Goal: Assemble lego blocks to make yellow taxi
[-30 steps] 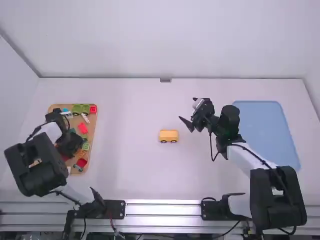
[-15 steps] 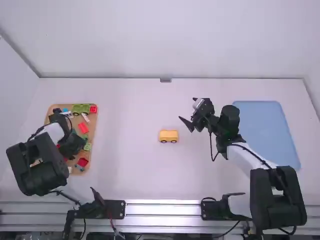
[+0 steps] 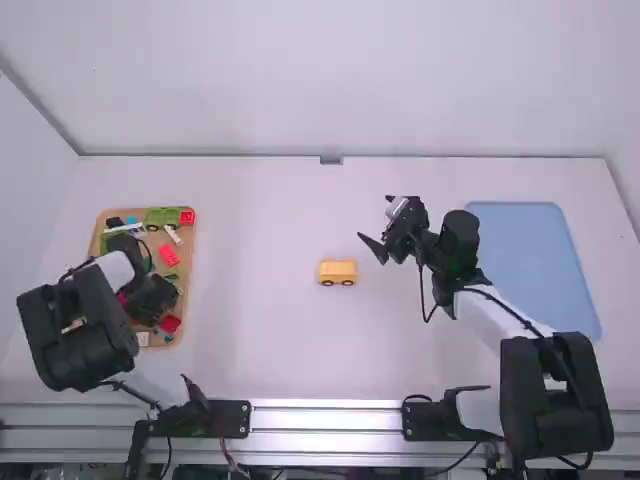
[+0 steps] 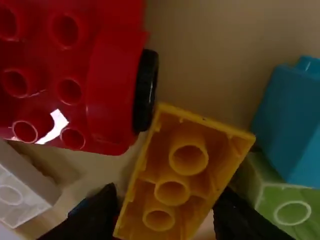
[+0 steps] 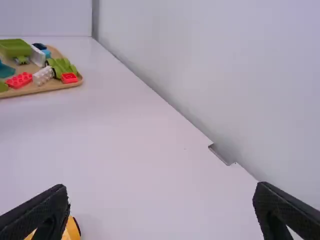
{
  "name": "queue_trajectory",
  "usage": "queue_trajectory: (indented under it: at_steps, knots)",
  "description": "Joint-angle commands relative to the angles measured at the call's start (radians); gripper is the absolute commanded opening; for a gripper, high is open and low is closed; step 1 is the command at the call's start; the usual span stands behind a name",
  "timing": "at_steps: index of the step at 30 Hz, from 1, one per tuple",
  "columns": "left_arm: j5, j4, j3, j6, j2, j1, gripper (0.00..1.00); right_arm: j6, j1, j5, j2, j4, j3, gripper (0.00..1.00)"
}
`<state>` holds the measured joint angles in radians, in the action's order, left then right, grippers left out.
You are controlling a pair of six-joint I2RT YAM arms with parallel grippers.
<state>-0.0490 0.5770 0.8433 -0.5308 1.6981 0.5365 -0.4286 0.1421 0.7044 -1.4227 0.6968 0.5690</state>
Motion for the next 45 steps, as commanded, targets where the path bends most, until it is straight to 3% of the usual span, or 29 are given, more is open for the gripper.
queue_trajectory:
  at_steps: [1, 11, 16, 24, 34, 41, 45]
  knots:
    - [-0.006, -0.003, -0.012, 0.021, 0.002, -0.006, 0.47, 0.006, 0.003, 0.014, 0.016, 0.003, -0.007, 0.98]
    - [-0.019, -0.011, -0.013, 0.056, 0.002, -0.006, 0.44, 0.006, 0.003, 0.014, 0.016, -0.001, -0.007, 0.98]
    - [-0.02, -0.01, -0.013, 0.056, 0.002, -0.006, 0.32, 0.006, 0.003, 0.014, 0.016, -0.002, -0.007, 0.98]
    - [-0.022, -0.029, 0.0, 0.079, -0.003, -0.005, 0.27, 0.006, 0.003, 0.04, 0.016, -0.001, -0.007, 0.98]
    - [-0.007, 0.107, 0.112, 0.102, -0.187, -0.007, 0.18, 0.166, 0.003, 0.058, 0.016, -0.016, 0.039, 0.98]
    - [0.339, 0.05, 0.111, 0.353, -0.448, -0.095, 0.21, 0.225, 0.019, 0.077, -0.042, -0.214, 0.201, 0.98]
    - [0.523, -0.023, 0.111, 0.471, -0.498, -0.215, 0.26, 0.192, 0.042, 0.298, -0.125, -0.182, 0.27, 0.98]
